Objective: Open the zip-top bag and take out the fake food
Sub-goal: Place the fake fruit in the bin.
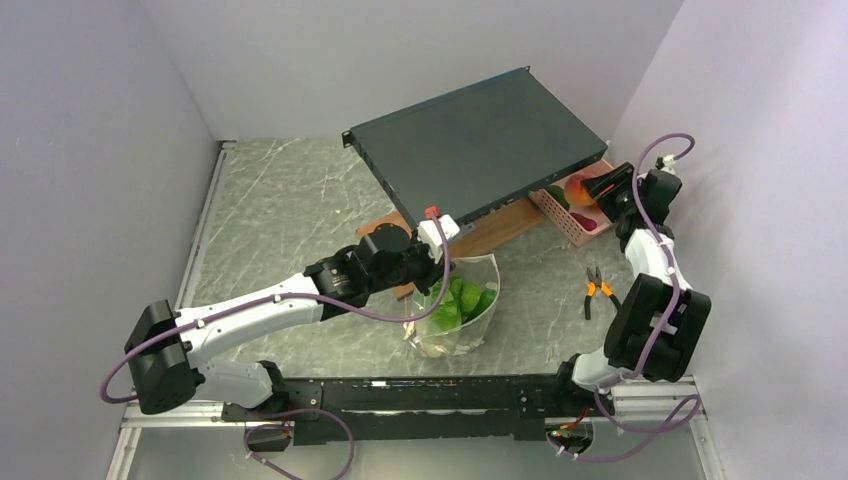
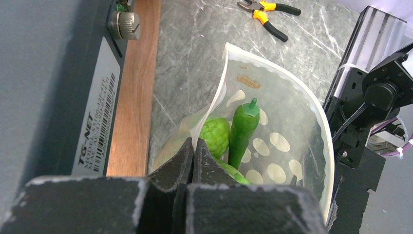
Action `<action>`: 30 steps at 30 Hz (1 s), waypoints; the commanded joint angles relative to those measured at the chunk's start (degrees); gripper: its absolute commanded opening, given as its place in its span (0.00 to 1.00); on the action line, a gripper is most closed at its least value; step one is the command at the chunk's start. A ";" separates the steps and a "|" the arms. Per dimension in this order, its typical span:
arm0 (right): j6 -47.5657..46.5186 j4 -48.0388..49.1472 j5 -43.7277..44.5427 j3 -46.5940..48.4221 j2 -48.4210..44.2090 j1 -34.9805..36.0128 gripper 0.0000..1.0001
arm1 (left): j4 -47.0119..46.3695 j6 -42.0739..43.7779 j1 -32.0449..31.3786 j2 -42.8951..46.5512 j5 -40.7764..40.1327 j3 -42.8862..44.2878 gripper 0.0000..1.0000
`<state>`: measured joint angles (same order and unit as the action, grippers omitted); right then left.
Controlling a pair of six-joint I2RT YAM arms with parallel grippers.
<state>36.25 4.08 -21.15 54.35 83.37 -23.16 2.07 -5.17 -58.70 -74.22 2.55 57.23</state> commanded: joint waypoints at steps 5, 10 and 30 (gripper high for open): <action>-0.75 4.25 3.21 4.27 2.19 0.13 0.15 | 0.00 0.04 0.21 -2.74 1.16 2.34 0.00; -2.04 4.08 3.76 5.03 3.63 0.04 0.16 | 0.09 0.07 0.25 -2.63 1.17 2.30 0.00; -8.56 4.71 5.57 6.02 8.00 0.05 0.38 | 0.15 0.04 0.25 -2.60 0.97 2.33 0.00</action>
<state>29.93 6.09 -16.71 58.13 91.13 -23.16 2.20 -5.15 -58.74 -74.22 2.52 57.25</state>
